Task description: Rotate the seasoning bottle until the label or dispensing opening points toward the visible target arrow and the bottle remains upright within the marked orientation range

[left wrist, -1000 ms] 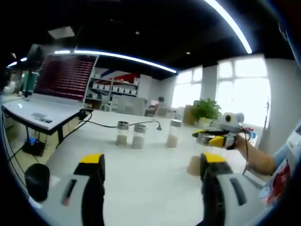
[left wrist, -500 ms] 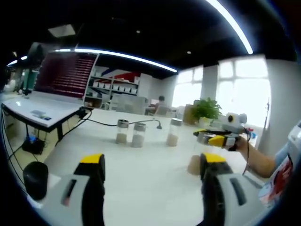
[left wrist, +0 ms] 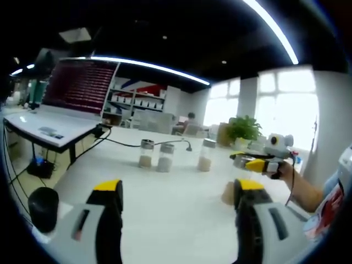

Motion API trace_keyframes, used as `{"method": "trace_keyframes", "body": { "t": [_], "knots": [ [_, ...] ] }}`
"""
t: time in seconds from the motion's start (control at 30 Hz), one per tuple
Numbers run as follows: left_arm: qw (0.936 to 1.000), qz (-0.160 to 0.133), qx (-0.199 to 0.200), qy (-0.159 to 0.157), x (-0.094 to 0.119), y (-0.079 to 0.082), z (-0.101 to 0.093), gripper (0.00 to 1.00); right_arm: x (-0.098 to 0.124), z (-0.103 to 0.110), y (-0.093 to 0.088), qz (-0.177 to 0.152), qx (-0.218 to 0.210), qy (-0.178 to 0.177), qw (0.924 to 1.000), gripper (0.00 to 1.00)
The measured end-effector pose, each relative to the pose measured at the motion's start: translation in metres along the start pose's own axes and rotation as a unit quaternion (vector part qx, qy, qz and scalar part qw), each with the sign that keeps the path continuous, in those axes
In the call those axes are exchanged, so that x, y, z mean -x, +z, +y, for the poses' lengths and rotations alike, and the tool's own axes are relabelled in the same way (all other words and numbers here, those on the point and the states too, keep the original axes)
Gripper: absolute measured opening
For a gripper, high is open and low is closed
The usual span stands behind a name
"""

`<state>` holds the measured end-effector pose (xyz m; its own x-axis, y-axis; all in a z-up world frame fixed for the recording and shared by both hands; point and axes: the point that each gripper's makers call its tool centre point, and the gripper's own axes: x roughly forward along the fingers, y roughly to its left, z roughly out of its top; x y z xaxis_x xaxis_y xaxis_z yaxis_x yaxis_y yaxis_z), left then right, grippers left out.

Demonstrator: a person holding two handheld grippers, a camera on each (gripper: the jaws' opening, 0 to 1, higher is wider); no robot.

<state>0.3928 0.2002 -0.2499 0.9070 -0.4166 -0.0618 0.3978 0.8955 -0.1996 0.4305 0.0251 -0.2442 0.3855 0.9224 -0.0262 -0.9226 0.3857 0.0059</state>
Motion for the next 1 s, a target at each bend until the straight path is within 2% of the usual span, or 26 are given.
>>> {"method": "trace_keyframes", "body": {
  "t": [0.33, 0.57, 1.0],
  "knots": [
    [1.0000, 0.004, -0.008, 0.004, 0.000, -0.002, 0.001, 0.88, 0.002, -0.002, 0.000, -0.004, 0.000, -0.050, 0.9988, 0.41],
    [1.0000, 0.002, -0.004, 0.005, 0.003, -0.002, 0.003, 0.88, 0.003, -0.003, 0.000, -0.005, 0.002, -0.064, 0.9980, 0.41],
    [0.9996, -0.017, -0.014, 0.016, 0.015, 0.012, 0.006, 0.88, 0.002, -0.005, -0.001, 0.002, 0.002, -0.104, 0.9946, 0.41]
  ]
}}
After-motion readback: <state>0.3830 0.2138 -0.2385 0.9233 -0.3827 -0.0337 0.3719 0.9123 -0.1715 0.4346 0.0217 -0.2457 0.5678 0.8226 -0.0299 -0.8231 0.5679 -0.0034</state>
